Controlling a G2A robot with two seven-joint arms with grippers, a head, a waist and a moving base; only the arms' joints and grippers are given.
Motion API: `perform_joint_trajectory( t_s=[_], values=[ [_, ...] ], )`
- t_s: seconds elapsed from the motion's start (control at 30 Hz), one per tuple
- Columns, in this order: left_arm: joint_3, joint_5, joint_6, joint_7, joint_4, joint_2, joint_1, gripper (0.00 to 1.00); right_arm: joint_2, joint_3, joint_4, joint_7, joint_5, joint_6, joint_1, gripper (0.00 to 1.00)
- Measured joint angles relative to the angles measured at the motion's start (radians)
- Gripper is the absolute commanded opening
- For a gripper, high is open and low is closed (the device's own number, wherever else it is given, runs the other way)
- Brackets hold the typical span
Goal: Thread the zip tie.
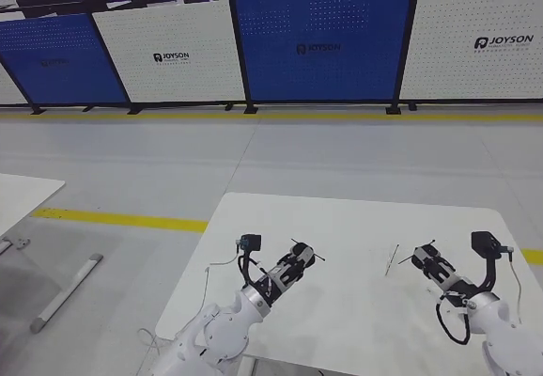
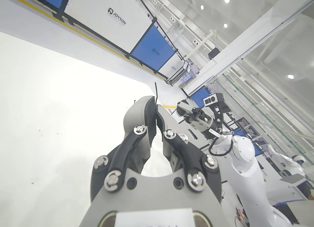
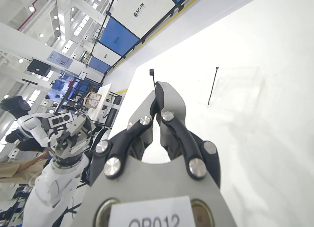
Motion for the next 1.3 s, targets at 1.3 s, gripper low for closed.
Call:
perform_joint_trajectory(
  t_s=[1.3],
  values=[
    [0.086,0.001,0.004,0.006,0.109,-0.020,-0.073,0.00,-0.025,-0.112,-0.117,-0.270,-0.112,0.055,-0.125,0.00]
  ],
)
